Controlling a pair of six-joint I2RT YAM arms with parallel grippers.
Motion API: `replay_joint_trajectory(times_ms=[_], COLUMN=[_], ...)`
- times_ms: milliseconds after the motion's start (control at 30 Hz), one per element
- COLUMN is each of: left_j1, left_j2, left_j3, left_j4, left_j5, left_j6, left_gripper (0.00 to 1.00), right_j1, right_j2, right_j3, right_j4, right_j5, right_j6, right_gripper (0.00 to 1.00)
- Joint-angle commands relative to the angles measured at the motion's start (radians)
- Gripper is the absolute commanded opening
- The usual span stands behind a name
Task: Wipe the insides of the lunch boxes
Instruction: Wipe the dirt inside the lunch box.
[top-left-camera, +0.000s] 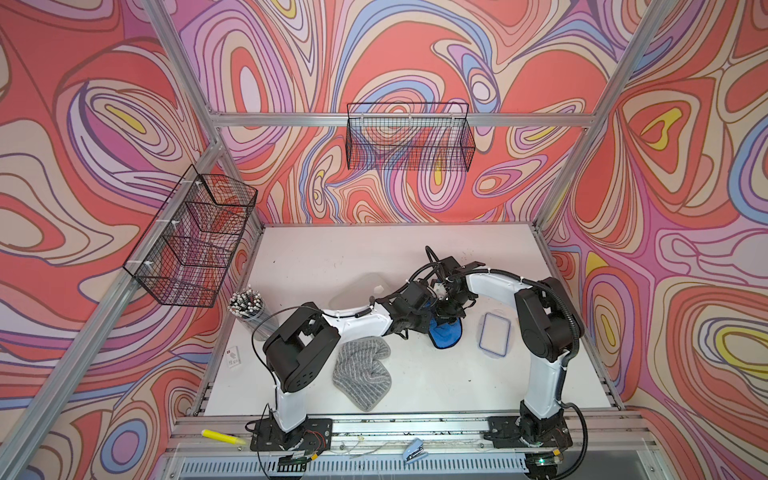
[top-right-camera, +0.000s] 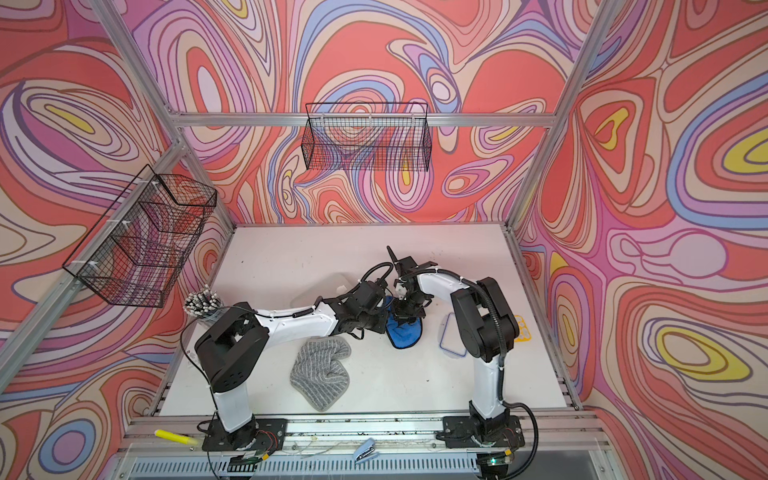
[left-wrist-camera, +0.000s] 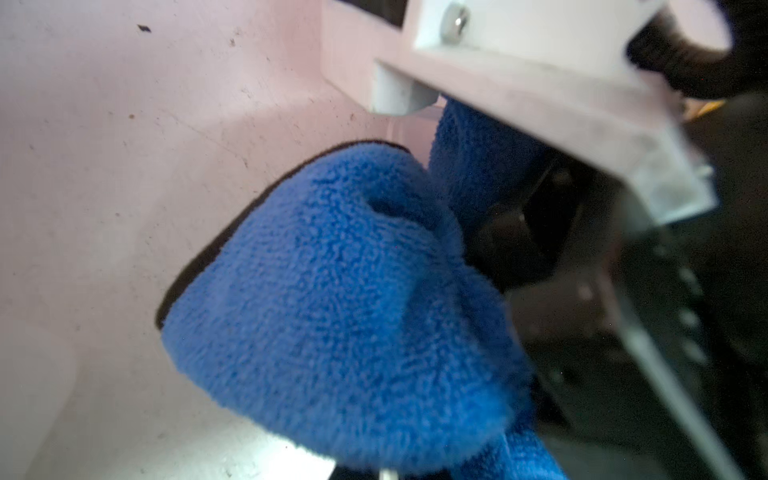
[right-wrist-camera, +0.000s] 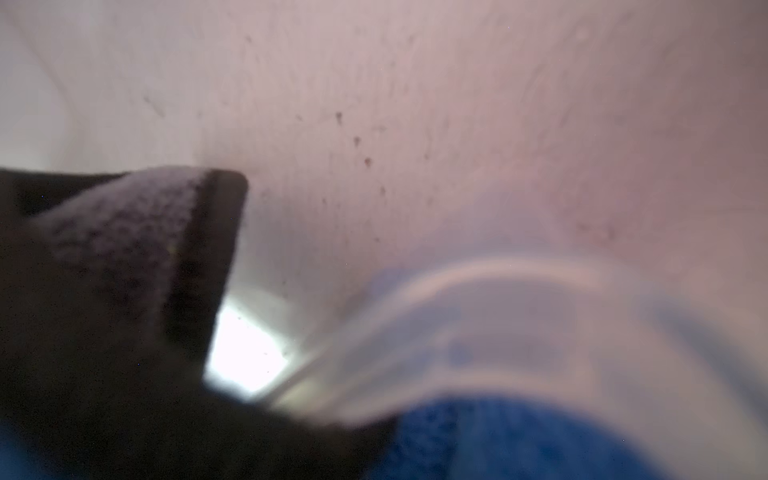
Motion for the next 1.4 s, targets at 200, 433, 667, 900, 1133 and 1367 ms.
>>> replay_joint_trajectory(times_ms=[200,433,667,900,1133,1367], left_j1=[0.005,0.0,-0.004,-0.004,-0.006,-0.006], left_j2=[-0.042,-0.032,0.008,0.02,0.032,0.034], left_j3=[-0.006,-0.007,0.01,0.011,0.018,0.023], left_j4=[0.049,0.054,0.056,0.074,0.095,0.109], left_j5=[0.003,0.034,0.106,0.139,0.169,0.173], left_j6=[0.011,0.007,0.007,-0.004,-0.018,-0.026], left_gripper=[0.0,0.0,0.0,0.0,0.0,0.0], right_j1=[-0.011,-0.011,-0.011,-0.011,-0.011,-0.007], right_j2=[0.095,0.121,0.076,0.062,0.061,0.105], right_j3=[0.028,0.07,0.042,-0.002,-0.134,-0.204], right_j4=[-0.105,-0.046,0.134,0.282,0.535,0.673], right_j5=[0.522,0.595,0.576,0.479,0.289,0.122], right_j6=[-0.008,0.039,0.115,0.232,0.399,0.495], right_gripper=[0.0,0.0,0.0,0.0,0.0,0.0])
